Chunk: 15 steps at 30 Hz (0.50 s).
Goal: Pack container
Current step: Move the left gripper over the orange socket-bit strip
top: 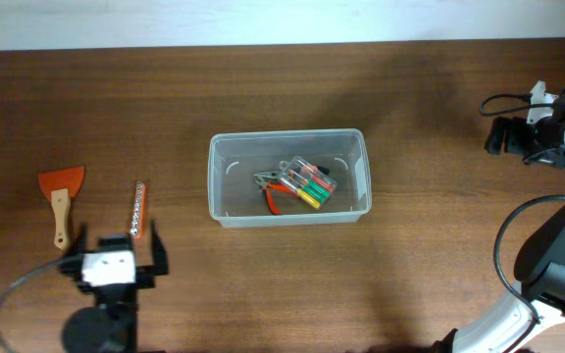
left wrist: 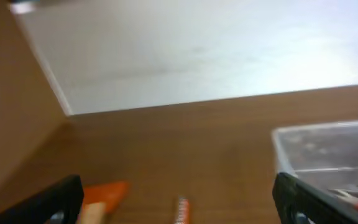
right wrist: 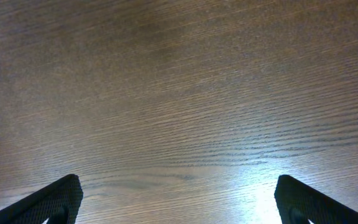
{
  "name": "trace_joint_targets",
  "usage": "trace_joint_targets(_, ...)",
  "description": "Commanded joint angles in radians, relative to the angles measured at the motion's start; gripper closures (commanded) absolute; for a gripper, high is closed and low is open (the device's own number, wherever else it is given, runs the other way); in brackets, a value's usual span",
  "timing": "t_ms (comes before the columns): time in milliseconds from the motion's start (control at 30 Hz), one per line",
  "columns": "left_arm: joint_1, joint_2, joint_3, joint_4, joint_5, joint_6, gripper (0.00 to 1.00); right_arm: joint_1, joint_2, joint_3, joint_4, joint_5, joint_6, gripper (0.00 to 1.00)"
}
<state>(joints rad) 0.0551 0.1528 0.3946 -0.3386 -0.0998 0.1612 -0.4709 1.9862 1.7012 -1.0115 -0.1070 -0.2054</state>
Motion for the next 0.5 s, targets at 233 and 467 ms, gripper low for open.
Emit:
trace_joint_targets(233,0.193,0.679,0.674,-0.333,0.131,0.108,0.01,-0.002,0.001,-0.003,0.003,-0.010,0.005,0.01)
trace_joint_targets(467,0.237,1.076,1.003,-0.539,0.312,0.151,0.01,-0.002,0.001,-0.003,0.003,-0.010,0.005,0.01)
